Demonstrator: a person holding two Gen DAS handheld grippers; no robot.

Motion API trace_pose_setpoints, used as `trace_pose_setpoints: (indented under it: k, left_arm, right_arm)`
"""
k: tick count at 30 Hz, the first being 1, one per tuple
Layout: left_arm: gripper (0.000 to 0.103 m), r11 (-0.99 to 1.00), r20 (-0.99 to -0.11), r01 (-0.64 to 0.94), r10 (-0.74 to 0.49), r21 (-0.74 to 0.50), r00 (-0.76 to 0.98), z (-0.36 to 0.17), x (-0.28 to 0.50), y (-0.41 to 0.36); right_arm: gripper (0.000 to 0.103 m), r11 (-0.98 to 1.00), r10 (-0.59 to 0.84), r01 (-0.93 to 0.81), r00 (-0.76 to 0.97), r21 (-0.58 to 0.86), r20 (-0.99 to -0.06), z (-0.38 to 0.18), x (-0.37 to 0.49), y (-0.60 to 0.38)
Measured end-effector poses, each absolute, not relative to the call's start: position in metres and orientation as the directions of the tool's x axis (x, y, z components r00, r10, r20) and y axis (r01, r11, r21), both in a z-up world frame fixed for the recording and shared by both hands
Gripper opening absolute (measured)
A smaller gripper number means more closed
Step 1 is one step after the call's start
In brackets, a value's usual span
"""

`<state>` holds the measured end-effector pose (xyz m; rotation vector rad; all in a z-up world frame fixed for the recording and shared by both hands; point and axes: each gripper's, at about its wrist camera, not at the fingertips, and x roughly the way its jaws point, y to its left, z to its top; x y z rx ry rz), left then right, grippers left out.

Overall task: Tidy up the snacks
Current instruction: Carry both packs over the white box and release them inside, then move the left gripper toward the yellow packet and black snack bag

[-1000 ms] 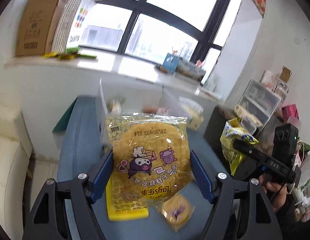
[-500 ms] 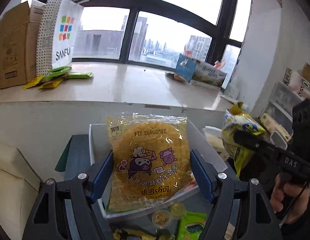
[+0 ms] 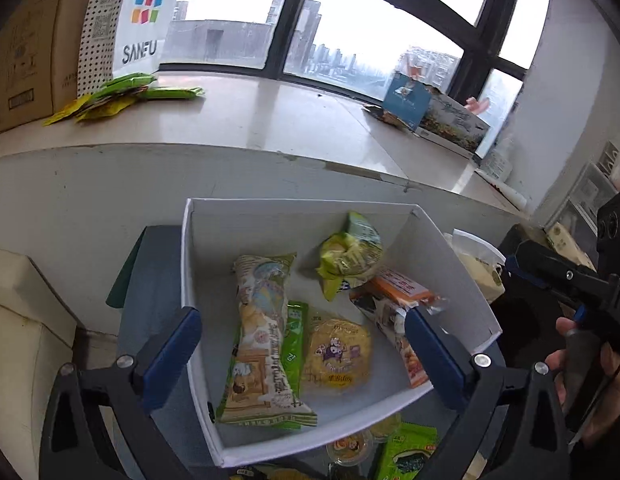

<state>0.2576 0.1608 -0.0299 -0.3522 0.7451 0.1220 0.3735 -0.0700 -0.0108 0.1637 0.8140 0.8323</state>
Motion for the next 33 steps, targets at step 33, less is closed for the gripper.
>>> trace_pose_setpoints:
  k: [33]
  left_arm:
    - [0.103, 0.971, -0.412, -0.111, 0.015, -0.210, 0.911, 0.027, -0.006, 0.067]
  right_arm:
    - [0.103, 0.668, 0.730, -0.712, 0.569, 0.218, -0.379, 0.000, 0.105, -0.227]
